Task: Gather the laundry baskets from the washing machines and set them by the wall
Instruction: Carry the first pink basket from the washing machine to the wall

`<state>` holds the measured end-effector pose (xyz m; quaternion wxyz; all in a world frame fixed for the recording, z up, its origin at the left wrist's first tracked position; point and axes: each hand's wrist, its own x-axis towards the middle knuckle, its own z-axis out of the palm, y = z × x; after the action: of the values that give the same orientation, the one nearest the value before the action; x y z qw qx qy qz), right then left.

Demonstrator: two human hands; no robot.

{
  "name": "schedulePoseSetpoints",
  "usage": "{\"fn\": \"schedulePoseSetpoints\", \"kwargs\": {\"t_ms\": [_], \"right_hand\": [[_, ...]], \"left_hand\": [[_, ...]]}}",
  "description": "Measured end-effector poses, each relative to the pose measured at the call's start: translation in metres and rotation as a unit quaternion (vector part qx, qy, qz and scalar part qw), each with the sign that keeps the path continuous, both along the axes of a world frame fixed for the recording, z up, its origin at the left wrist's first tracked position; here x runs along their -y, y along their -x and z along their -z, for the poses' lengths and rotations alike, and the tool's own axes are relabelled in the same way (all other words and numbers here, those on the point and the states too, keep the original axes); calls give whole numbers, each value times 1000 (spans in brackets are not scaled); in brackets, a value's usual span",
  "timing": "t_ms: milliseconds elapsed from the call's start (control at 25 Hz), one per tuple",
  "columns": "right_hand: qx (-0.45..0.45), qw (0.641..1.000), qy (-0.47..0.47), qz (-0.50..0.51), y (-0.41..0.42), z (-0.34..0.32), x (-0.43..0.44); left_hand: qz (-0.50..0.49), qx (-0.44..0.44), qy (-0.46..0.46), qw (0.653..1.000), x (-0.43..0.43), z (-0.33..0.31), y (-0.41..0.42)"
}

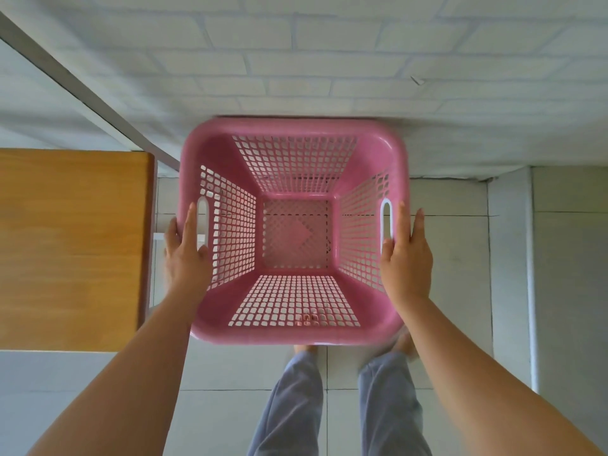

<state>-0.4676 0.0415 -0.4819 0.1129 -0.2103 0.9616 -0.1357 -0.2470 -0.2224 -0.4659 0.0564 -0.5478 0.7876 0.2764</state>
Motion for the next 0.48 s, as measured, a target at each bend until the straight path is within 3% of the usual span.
{"fn": "schedulePoseSetpoints", "kwargs": {"t_ms": [480], "right_hand": [[70,994,-78,-38,-17,-18,-12]], "left_hand": [[14,108,-22,994,-18,-12,-2]]}}
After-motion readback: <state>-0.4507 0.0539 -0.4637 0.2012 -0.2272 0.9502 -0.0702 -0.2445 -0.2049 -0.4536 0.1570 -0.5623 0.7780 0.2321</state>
